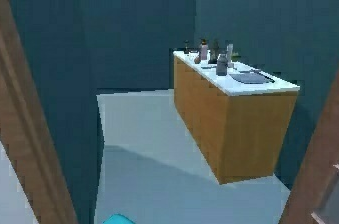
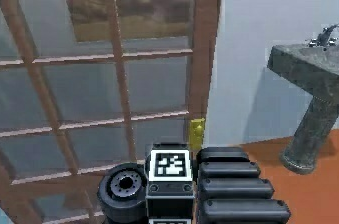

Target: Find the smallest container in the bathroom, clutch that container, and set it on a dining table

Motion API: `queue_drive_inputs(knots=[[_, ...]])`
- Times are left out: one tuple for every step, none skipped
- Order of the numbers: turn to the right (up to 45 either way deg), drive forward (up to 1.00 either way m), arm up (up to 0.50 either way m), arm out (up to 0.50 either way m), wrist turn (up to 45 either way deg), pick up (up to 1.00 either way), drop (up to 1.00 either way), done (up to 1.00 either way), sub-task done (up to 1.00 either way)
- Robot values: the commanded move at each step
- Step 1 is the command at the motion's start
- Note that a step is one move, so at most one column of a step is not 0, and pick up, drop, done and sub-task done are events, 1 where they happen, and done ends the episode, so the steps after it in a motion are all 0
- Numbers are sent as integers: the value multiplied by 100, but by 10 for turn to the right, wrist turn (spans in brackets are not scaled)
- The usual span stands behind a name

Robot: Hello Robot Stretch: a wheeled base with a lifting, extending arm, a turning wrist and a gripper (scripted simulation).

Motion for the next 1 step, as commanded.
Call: queue_drive_inputs(knots=[[120, 0, 0, 0, 0, 0, 0, 0, 0]])
